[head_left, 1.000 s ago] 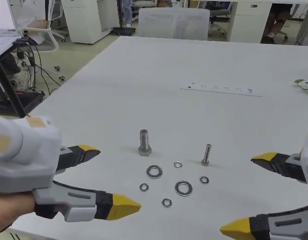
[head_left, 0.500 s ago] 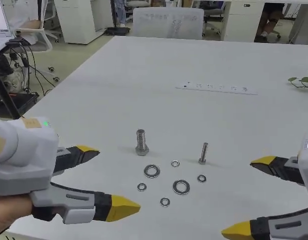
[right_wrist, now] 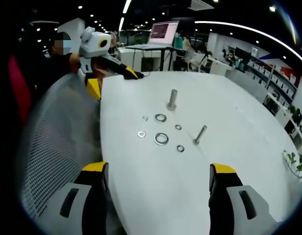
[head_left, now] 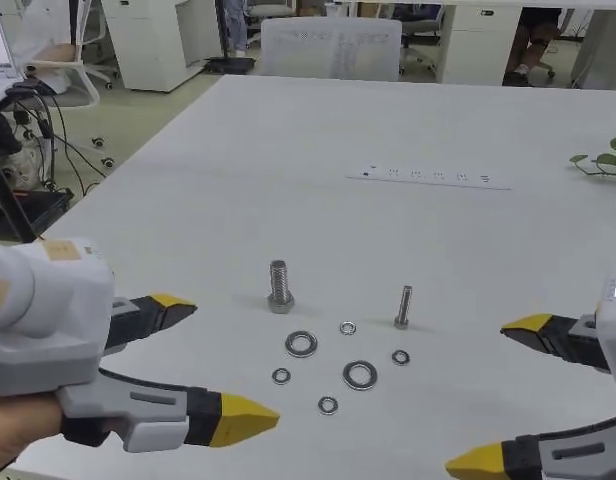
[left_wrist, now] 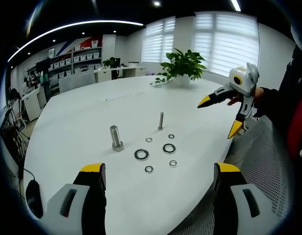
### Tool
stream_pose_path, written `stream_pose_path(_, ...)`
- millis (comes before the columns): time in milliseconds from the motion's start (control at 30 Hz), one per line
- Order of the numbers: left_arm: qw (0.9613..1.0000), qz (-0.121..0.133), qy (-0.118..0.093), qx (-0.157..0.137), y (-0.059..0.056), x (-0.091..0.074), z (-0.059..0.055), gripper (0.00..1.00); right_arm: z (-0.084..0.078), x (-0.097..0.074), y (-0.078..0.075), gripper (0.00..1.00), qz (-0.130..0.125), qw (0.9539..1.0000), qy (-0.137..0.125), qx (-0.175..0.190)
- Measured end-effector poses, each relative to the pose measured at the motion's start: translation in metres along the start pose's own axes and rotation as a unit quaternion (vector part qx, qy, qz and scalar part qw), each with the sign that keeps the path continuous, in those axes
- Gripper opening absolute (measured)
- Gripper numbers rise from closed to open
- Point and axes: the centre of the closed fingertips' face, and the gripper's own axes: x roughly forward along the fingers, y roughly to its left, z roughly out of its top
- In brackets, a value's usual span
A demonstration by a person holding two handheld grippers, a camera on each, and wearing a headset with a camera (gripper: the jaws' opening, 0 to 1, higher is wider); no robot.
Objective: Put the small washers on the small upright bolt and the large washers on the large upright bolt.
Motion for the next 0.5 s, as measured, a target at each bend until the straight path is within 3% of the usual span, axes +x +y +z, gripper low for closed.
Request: stream_pose_path(500, 1.0, 0.005, -0.006, 0.001, 0.0017, -0.0022, 0.0033, 0.91, 0.0026, 0.0003, -0.0022, 0.84, 0.003, 1.0, 0.004, -0.008)
